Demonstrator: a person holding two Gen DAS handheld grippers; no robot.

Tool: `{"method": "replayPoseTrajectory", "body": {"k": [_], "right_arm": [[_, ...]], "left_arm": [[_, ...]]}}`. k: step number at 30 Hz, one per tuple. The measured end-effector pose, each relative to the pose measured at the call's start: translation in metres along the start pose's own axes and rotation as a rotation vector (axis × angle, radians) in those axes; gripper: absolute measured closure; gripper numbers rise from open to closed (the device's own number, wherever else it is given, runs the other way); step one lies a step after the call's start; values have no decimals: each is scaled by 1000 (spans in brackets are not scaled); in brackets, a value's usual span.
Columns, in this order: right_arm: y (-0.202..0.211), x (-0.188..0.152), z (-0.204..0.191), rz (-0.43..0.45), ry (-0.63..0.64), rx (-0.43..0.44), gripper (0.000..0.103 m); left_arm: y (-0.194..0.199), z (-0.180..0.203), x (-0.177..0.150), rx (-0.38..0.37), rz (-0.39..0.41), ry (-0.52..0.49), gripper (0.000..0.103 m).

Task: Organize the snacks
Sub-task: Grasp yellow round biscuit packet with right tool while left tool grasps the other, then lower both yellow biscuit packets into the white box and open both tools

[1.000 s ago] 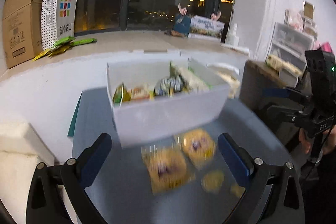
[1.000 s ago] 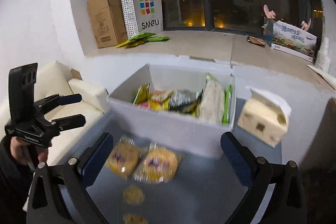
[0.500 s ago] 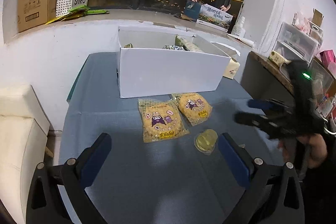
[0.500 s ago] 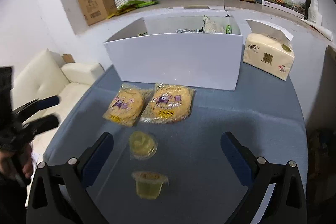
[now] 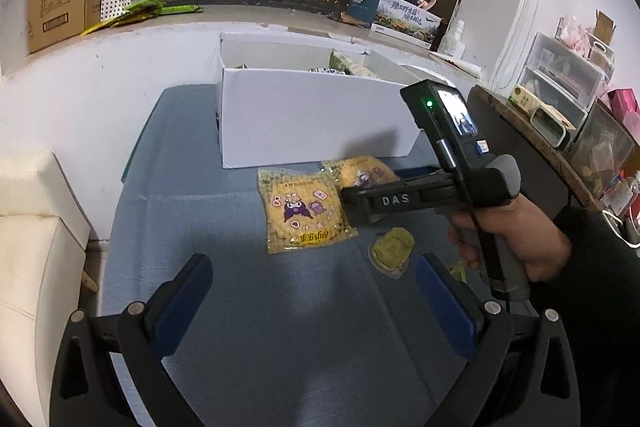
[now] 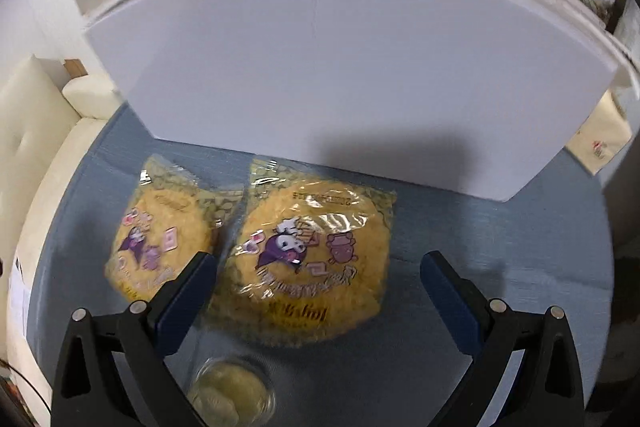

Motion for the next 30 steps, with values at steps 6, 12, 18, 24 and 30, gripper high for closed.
{"method": "replayPoseTrajectory", "body": {"k": [6,12,18,24,30], "right_arm": [[3,-2,5,-2,53,4,24],[45,-5,13,82,13,60,24],[104,-19,28,196,-47,121,24],[149,-37,47,288,-120,139,24],[163,-46,49,303,-156,150,24]], "left_arm": [[-8,2,2,10,-15,-13,0],[-35,7,12,20,-60,-14,0],[-92,12,25,59,-136,-32,0],[-136,2,19,113,-207,-27,0],[-135,-4,19,130,-164,-72,25]]}}
Point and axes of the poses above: each gripper's, at about its wrist camera, not at the fingertips, and y roughly against the way its jaws point, z to its right, x to its top, the point moved 9 cm from there along -y, roughly the way its jaws point, and after that the axes turned 4 degrees about x, right-handed, at the moved point
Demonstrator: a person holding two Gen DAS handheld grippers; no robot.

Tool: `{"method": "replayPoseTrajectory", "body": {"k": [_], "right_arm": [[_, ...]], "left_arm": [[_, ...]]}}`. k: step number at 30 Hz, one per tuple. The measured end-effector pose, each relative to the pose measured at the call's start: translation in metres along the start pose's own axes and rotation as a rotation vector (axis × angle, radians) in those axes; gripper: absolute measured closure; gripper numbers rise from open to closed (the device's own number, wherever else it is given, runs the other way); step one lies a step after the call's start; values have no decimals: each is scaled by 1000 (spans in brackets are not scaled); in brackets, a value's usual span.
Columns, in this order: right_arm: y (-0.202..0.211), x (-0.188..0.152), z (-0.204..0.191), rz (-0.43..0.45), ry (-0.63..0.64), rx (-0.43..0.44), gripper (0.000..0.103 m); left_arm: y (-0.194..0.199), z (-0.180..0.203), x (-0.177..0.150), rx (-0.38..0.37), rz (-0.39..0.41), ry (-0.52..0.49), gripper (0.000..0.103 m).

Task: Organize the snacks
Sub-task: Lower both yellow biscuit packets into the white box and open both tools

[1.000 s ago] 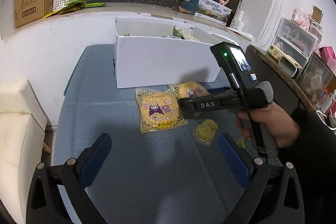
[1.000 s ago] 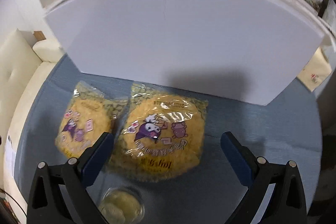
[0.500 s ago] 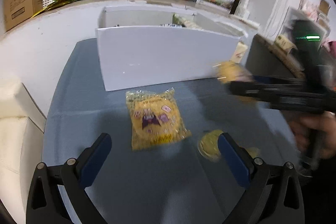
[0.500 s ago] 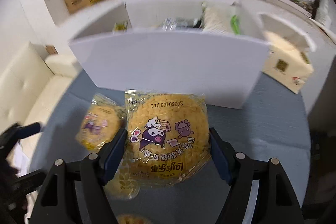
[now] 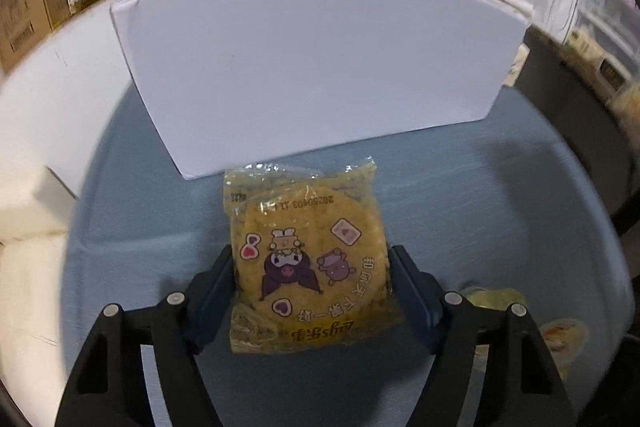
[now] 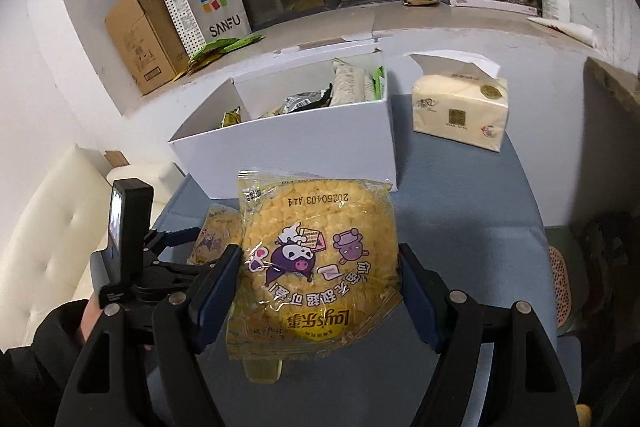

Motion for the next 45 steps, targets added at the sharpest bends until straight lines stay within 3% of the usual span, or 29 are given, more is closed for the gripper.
{"method": "replayPoseTrajectory", "body": {"k": [5,8,13,17,22,28,30,32,35,40,45], "right_arm": [[-1,-11,-3,-5,-12,28,24],[0,-4,-11,12,16,52,24],[-1,36,-24,65,40,83,24],[-7,80,-44,104,74,136,24],[-42,142,-46,112,51,117,24],[-85,185,-28,97,-20,77,24],[-97,189,-22,73,-34,70,24],[-108,188,-13,50,-49,45,23],[-118,184,-10,26,-92,103,0],[-113,183,-12,59,-24,40,0],[-95,189,-23,111,-3,57,0]], "left_arm": [[41,-20,-1,-29,107,74,25],[79,-29,17,-62,198,94,25],[131,-38,79,-100,345,89,25],[135,-35,127,-125,396,79,25],[104,-45,196,-137,381,90,25],[57,-40,237,-119,318,62,25],[45,-41,240,-108,295,66,24],[26,-44,239,-92,227,84,0],[20,-48,231,-64,218,89,0],[28,-45,220,-55,236,71,0],[54,-43,212,-58,277,62,0]]}}
Point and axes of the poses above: each gripper's, at about its wrist camera, not at the fingertips, and y roughly against the way its jaws point, z to its right, x to its top, the point moved 9 cm from there along -y, roughly the way its jaws point, and after that the axes turned 4 degrees about x, right-handed, at the moved point
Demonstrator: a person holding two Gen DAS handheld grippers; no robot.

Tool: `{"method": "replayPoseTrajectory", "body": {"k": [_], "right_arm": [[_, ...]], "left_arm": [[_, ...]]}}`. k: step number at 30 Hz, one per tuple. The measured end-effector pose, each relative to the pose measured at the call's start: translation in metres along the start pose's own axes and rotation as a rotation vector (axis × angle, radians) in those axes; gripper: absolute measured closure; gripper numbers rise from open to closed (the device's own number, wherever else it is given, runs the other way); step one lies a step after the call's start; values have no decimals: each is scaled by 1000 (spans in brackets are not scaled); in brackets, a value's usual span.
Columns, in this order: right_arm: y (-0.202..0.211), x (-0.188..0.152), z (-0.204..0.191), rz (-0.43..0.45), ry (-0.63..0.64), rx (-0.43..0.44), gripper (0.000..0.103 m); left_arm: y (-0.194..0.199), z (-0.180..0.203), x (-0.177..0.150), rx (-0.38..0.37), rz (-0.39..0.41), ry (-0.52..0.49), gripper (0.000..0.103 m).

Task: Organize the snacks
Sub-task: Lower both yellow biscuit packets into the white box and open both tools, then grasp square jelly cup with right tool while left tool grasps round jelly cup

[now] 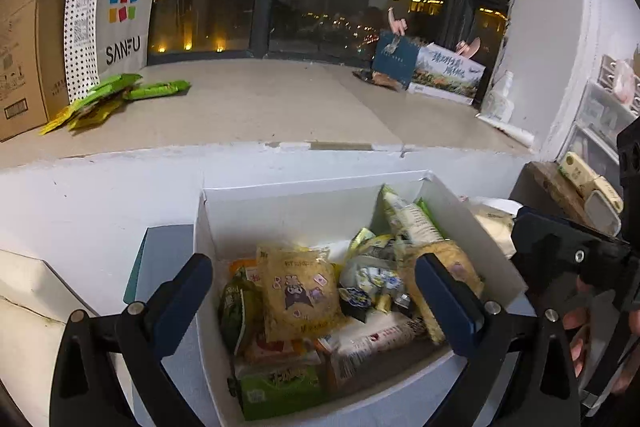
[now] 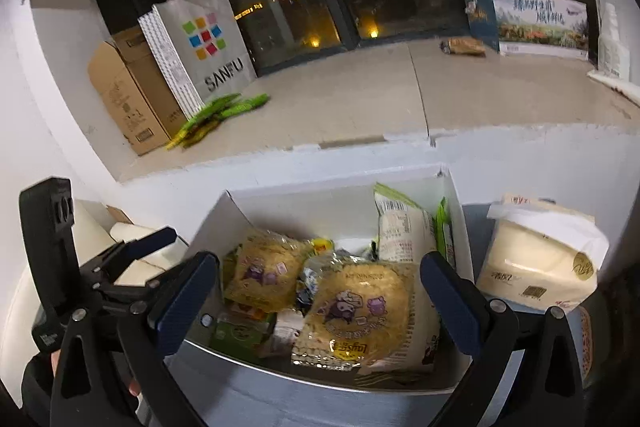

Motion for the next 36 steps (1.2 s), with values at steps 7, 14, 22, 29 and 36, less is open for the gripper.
{"method": "replayPoseTrajectory", "body": {"k": [7,14,22,29,36], "right_arm": [[41,-13,-24,46,55,41,0],[96,-61,-40,101,150,63,0],[153,-144,-47,91,204,79,0],[179,-220,-26,-8,259,-135,0],[189,-235,-20,-3,221,-119,0]], "left_arm": [[74,13,-25,-18,98,-48,0],[147,29,-84,-80,155,-49,0],[183,58,-172,-99,102,-55,0],[198,72,-206,-113,92,-49,0],[207,79,-204,-112,112,-52,0]]}}
Point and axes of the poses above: each gripper's, at about its wrist camera, not at the fingertips, and y roughly against the way its jaws point, z to its right, x to its top, the point moved 9 cm from there along -y, roughly the way its jaws point, and after that the axes turned 4 degrees about x, right-handed, at the moved point
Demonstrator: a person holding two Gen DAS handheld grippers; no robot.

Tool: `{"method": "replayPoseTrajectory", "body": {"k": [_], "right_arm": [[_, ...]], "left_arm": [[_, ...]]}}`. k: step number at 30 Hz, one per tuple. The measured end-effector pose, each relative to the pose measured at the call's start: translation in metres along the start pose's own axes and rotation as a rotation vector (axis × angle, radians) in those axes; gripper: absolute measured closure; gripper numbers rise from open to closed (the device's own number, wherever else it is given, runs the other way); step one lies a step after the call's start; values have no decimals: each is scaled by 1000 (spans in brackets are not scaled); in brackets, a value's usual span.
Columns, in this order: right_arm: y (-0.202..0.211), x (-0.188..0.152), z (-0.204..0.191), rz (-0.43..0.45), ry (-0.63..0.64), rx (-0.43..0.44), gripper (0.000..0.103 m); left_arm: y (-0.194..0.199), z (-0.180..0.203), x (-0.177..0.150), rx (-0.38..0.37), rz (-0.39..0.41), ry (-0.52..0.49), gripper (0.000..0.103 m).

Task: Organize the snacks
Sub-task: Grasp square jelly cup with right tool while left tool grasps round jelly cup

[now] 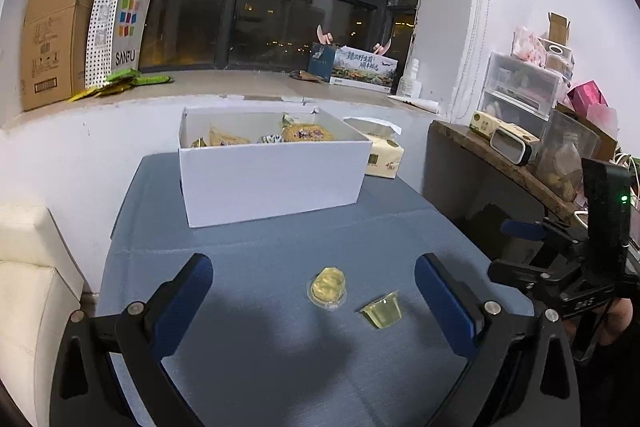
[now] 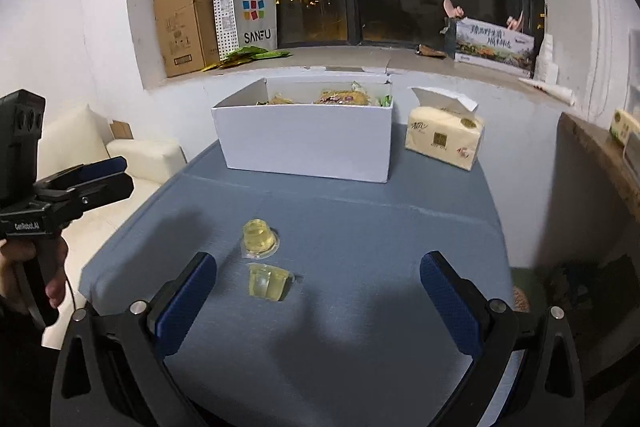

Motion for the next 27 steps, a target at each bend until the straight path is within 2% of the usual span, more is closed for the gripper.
{"method": "replayPoseTrajectory", "body": {"k": [3,7,12,18,23,27], "right_arm": [[-8,2,4,-15,-3,-10,0],[-18,2,-1,-25,-14,29,0],[-42,-3,-8,-78,-10,87,0],[-65,-19,-17,-151,-23,119,0],[-88,-29,-38,-212,40,155,0],[-113,-40,-43,-281,32,135,3]], "left_arm": [[6,0,6,1,17,-1,0],[17,-2,11,10,36,1,0],[26,-10,11,33,48,11,0],[19,-23,0,50,16,50,0],[18,-24,-5,51,9,48,0],[18,-30,-9,55,2,63,0]]}}
Point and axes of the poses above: each gripper's, at about its wrist camera, not at the fingertips, and y roughly against the way its jaws point, z to its right, x to its top, the point moved 9 cm from there along -y, roughly the way its jaws point, and after that the axes turned 4 degrees about x, right-handed, at the moved point
